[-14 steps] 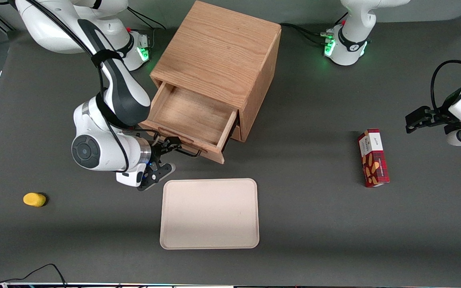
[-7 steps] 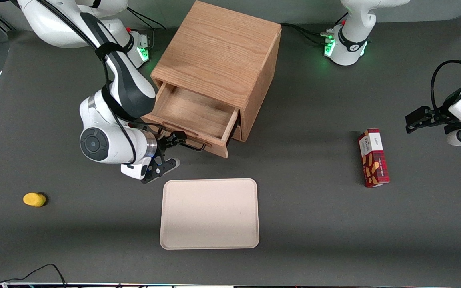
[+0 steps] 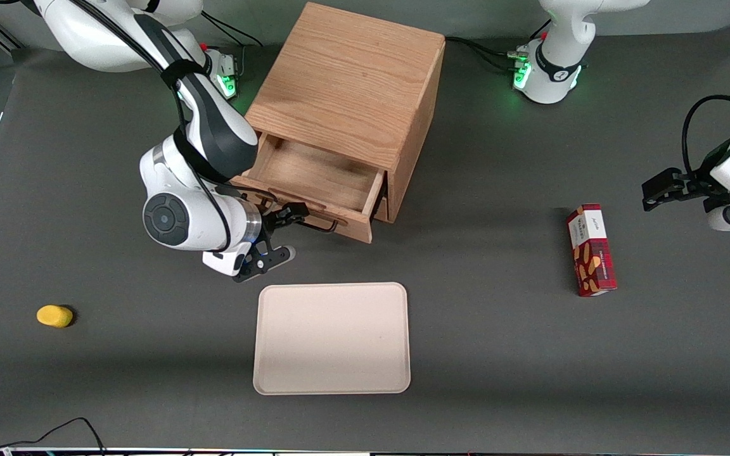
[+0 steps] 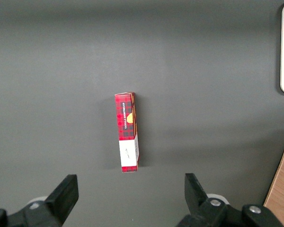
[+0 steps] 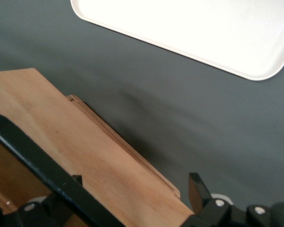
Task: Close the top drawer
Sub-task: 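Push the drawer front with the right gripper into the cabinet, then keep pushing the drawer with the right gripper until flush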
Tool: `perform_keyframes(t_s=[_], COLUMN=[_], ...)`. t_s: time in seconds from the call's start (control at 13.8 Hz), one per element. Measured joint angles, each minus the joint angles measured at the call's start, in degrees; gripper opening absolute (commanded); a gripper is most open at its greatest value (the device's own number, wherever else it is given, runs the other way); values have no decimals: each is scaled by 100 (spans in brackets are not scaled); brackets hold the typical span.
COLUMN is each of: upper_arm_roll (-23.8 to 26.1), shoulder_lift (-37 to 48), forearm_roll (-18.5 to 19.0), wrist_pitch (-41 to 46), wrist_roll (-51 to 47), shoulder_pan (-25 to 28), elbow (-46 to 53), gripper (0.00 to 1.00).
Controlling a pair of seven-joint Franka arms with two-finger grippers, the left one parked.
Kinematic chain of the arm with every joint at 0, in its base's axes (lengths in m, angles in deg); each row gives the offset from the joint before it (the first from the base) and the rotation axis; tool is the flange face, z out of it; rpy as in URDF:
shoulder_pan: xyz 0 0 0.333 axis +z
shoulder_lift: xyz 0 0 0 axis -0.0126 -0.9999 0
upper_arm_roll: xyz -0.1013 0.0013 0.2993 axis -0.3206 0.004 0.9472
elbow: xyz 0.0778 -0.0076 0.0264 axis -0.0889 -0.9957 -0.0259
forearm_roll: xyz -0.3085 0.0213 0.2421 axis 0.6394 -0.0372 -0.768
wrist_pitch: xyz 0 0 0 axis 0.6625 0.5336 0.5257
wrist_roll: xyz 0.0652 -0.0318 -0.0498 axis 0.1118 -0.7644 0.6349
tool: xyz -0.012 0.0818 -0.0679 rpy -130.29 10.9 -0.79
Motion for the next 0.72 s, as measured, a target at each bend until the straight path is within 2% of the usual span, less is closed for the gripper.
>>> perform_keyframes(t_s=[0.72], upper_arm_roll=[70], shoulder_lift=[-2], forearm_roll=[-1], wrist_pitch=[-88], wrist_roll=[-116], shoulder_pan=[-82], elbow=[-35], gripper=[100])
